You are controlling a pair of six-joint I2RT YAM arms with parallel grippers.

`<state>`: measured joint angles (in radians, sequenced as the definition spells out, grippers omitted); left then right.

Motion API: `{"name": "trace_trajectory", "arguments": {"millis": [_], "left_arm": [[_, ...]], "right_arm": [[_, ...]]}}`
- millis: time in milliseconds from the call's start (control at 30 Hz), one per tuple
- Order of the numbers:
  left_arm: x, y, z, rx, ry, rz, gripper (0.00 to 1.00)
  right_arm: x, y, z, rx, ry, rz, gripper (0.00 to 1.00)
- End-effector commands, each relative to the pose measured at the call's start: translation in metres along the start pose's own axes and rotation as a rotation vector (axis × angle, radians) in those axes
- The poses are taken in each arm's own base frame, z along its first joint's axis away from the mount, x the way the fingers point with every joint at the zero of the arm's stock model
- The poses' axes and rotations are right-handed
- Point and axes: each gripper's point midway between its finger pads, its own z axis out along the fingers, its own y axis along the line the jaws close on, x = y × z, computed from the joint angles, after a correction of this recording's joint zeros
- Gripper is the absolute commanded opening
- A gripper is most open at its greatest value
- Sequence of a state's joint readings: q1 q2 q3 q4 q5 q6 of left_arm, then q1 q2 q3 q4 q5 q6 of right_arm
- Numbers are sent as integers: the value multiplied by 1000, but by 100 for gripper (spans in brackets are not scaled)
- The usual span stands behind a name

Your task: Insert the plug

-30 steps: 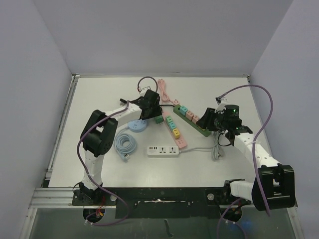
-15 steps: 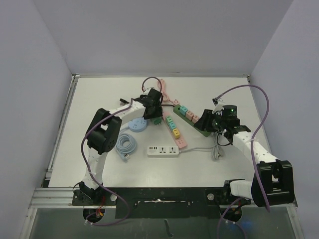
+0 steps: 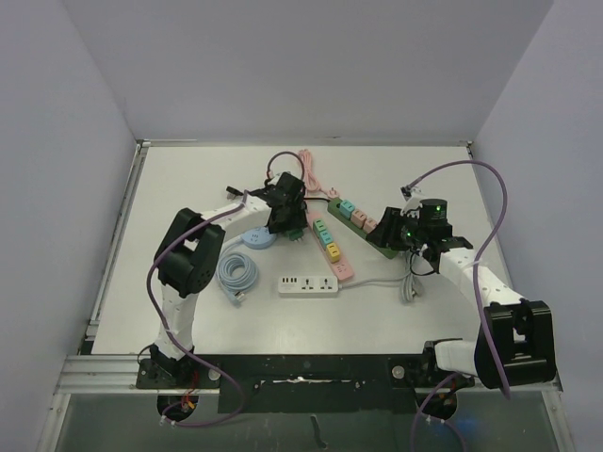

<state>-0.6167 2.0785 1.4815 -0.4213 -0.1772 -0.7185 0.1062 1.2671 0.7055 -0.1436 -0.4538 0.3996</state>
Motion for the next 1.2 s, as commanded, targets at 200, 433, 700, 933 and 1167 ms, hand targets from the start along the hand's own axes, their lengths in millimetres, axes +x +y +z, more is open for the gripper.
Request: {"name": "trace_trajectory", "arguments": {"millis": [200, 433, 700, 933, 1167], "left_arm": [[3, -3, -15, 16, -10, 2, 35], [-3, -22, -57, 154, -112, 113, 28], [24, -44, -122, 415, -244, 315, 27], [55, -81, -175, 685, -393, 507, 27], [96, -110, -204, 905, -436, 666, 27]], "right_arm": [[-9, 14, -3, -47, -29, 14, 44], [-5, 35, -8, -138, 41, 45, 46], [15, 69, -7, -254, 72, 11, 59], [31, 97, -5, -327, 141, 65, 59], [46, 107, -22, -351, 171, 66, 59]]}}
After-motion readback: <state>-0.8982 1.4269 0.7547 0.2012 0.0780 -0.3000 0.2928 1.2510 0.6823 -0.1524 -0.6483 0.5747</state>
